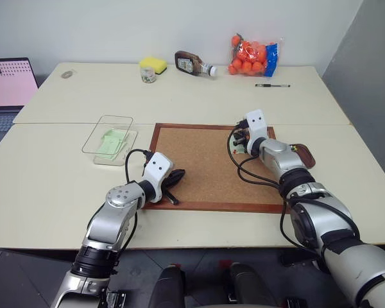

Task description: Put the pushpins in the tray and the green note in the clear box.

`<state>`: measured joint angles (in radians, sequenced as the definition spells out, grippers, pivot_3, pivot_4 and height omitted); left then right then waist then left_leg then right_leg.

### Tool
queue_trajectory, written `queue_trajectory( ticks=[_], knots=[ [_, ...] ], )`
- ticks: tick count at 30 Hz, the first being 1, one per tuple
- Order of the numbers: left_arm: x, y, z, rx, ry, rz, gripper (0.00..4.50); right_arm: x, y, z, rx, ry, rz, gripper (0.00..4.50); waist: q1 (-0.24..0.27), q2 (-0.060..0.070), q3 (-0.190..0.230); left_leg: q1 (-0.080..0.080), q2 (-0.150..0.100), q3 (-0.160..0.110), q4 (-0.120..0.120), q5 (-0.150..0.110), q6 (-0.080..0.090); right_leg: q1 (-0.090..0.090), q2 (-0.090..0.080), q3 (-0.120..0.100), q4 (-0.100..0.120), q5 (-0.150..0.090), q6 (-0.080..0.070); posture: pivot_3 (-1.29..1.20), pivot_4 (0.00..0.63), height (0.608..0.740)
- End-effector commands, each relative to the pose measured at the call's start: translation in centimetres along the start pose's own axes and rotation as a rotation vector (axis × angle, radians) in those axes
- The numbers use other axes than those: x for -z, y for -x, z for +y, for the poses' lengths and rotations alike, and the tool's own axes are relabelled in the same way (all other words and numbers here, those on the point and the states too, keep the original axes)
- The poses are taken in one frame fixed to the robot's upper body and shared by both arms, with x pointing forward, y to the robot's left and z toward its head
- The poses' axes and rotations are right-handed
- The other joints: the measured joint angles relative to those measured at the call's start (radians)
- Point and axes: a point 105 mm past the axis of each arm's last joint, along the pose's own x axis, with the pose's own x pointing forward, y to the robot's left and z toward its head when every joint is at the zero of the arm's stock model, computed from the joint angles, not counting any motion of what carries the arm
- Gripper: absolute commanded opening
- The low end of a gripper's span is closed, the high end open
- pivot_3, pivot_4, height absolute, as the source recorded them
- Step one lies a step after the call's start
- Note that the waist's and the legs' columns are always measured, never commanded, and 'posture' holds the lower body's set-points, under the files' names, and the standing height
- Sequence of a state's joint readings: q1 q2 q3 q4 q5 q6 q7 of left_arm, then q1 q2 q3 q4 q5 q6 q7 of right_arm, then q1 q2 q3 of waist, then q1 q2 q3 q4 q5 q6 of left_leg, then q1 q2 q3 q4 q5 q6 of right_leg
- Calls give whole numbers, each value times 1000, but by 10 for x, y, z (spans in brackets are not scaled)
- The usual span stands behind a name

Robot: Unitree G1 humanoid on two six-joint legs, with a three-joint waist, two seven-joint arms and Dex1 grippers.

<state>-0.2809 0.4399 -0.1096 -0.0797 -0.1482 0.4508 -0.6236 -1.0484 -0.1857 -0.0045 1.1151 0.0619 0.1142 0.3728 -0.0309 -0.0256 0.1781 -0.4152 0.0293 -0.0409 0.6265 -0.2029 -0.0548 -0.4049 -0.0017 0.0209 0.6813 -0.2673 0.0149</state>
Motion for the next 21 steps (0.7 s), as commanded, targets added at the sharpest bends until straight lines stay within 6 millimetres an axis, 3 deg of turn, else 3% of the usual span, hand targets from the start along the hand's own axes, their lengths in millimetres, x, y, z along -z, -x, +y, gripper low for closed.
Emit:
queue_trajectory(
  ticks=[1,9,15,21],
  knots=[
    [2,-2,-11,42,-3,10,0,-24,1,-5,16,17,-77,10,0,0,0,0,0,0,0,0,0,0,0,0,0,0,0,0,150,740],
    [3,-3,-14,50,-1,12,0,-31,2,-6,24,28,-117,10,0,0,0,0,0,0,0,0,0,0,0,0,0,0,0,0,150,740],
    [6,-4,-15,51,0,23,0,-50,6,-3,-10,-49,-211,10,0,1,0,0,0,0,0,0,0,0,0,0,0,0,0,0,150,740],
    [11,-3,-14,52,-7,49,0,-51,9,-1,-27,-81,-227,10,-1,2,1,0,0,0,0,0,0,0,0,0,0,0,0,0,150,740]
  ],
)
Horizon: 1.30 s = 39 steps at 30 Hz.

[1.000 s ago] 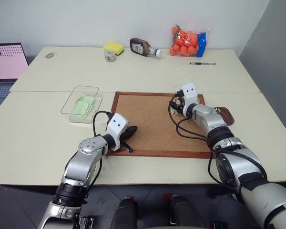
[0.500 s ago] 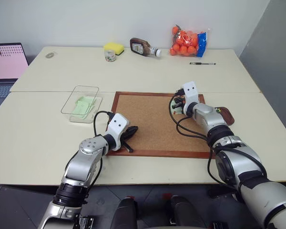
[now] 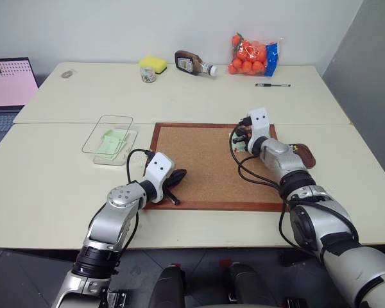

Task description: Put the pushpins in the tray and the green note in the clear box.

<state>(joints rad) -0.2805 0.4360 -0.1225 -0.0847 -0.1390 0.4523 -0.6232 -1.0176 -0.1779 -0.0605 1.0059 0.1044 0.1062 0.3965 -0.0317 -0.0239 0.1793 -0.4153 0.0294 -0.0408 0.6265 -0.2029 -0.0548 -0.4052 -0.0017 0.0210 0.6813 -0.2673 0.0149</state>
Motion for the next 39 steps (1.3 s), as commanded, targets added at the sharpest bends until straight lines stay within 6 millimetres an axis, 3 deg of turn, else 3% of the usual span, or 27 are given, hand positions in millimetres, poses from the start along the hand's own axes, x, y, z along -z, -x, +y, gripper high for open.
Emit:
queue_trajectory(
  ticks=[1,7,11,14,17,21,23,27,34,38,39],
  knots=[
    [11,-1,-10,44,0,49,0,-30,1,1,-12,-25,-111,10,0,0,0,0,0,0,0,0,0,0,0,0,0,0,0,0,150,740],
    [15,0,-11,49,-6,64,0,-35,4,3,-11,-36,-140,10,0,0,0,0,0,0,0,0,0,0,0,0,0,0,0,0,150,740],
    [15,2,-13,65,-10,61,0,-49,18,-13,31,-46,-196,10,0,0,0,0,0,0,0,0,0,0,0,0,0,0,0,0,150,740],
    [14,5,-16,92,-21,51,0,-52,48,-44,134,-40,-222,10,5,0,0,0,0,0,-1,0,0,0,0,0,-1,0,0,0,150,740],
    [16,7,-15,98,-42,57,0,-45,76,-59,200,-4,-203,10,6,0,0,-1,-1,0,-1,0,0,0,-2,-1,-1,0,0,0,150,740],
    [14,5,-14,108,-57,45,0,-14,120,-81,335,35,-96,10,4,2,-1,-1,-1,0,-1,0,0,0,-1,0,-1,0,0,0,150,740],
    [13,5,-13,111,-62,43,0,-5,130,-86,376,42,-62,10,3,4,-2,0,-1,0,-1,0,0,0,-1,0,0,-1,1,0,150,740],
    [13,3,-10,121,-78,44,0,8,139,-94,418,16,-16,10,-2,4,-2,2,0,2,-1,0,0,0,0,3,0,-3,5,0,150,740],
    [12,4,0,109,-103,46,0,13,136,-97,427,-4,8,10,2,4,-2,1,-1,2,0,0,1,1,0,2,0,-2,7,0,150,740],
    [12,5,3,103,-108,48,0,19,136,-103,457,-3,27,513,2,4,-2,1,0,2,0,0,1,1,0,2,-1,-2,6,0,150,740],
    [12,5,4,102,-108,48,0,20,136,-104,461,-4,29,850,1,4,-2,1,0,2,0,0,1,1,0,2,-1,-2,7,0,150,740]
  ],
)
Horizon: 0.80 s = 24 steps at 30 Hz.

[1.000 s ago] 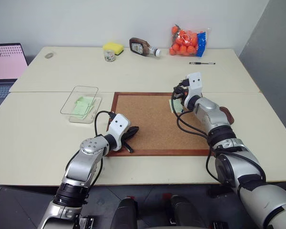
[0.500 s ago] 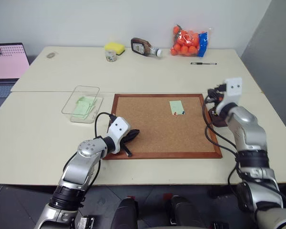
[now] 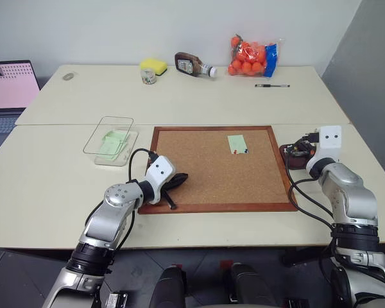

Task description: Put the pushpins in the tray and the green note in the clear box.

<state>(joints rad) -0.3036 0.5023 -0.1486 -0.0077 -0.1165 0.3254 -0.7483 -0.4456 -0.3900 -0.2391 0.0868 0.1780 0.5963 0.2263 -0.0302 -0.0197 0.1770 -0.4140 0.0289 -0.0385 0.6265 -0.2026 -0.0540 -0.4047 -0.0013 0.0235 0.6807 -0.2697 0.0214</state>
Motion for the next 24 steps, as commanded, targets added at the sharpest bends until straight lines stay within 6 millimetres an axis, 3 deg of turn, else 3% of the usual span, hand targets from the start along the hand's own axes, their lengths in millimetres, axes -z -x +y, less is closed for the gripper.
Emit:
queue_trajectory(
  ticks=[1,10,15,20,24],
  knots=[
    [9,2,2,-3,1,39,0,-13,0,-10,41,9,-45,1026,0,0,0,0,0,0,0,0,0,0,0,0,0,0,0,0,150,740],
    [14,8,14,-24,-14,60,0,-15,5,-5,19,-4,-69,2881,0,0,0,0,0,0,0,0,0,0,0,0,0,0,0,0,150,740],
    [16,10,20,-36,-23,66,0,-35,17,26,-149,-18,-157,2881,-4,0,0,0,1,0,0,0,0,0,1,0,0,0,0,0,150,740],
    [14,8,22,-38,-29,54,0,-27,20,75,-339,5,-133,2881,-5,0,0,1,2,0,0,0,0,0,2,0,1,0,0,0,150,740],
    [12,6,21,-33,-31,47,0,-19,7,94,-358,11,-114,2881,-4,0,0,1,2,0,0,0,0,0,2,0,1,0,0,0,150,740]
  ],
)
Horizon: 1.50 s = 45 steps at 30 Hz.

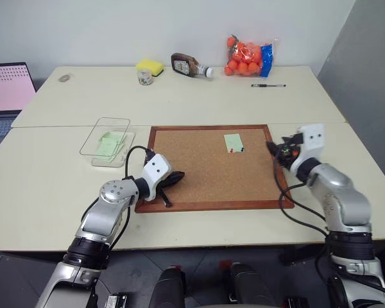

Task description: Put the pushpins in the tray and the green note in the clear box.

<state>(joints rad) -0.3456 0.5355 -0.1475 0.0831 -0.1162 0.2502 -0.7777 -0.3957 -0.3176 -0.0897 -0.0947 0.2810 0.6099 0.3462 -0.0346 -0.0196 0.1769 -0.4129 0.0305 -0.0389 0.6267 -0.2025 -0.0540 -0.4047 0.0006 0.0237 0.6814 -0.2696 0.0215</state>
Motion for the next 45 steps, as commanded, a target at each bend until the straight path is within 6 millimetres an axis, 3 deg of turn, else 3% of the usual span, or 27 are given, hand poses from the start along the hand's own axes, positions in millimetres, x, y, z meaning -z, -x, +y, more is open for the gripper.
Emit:
queue_trajectory(
  ticks=[1,12,22,23,36,45],
  knots=[
    [9,4,6,-31,6,40,0,-6,-15,8,-7,34,-30,2881,1,0,0,0,0,0,0,0,0,0,0,0,0,0,0,0,150,740],
    [10,6,3,-23,4,44,0,-1,-48,22,-45,80,-31,2881,1,0,0,0,0,0,0,0,0,0,0,0,0,0,0,0,150,740],
    [9,6,-1,-18,9,43,0,6,-57,18,-34,106,-17,2881,0,0,0,0,0,0,-1,0,0,0,0,0,0,0,0,0,150,740],
    [9,6,-1,-18,9,42,0,6,-57,18,-34,107,-18,2509,0,0,0,0,0,0,-1,0,0,-1,0,0,0,0,-1,0,150,740],
    [7,4,-3,-18,12,38,0,7,-56,20,-49,102,-10,27,1,0,0,0,0,0,-1,0,0,-1,0,0,0,0,-1,0,150,740],
    [9,3,-6,-18,18,42,0,-7,-50,27,-74,41,-94,27,1,0,0,0,0,0,-1,0,0,-1,0,0,0,0,-1,0,150,740]
  ],
)
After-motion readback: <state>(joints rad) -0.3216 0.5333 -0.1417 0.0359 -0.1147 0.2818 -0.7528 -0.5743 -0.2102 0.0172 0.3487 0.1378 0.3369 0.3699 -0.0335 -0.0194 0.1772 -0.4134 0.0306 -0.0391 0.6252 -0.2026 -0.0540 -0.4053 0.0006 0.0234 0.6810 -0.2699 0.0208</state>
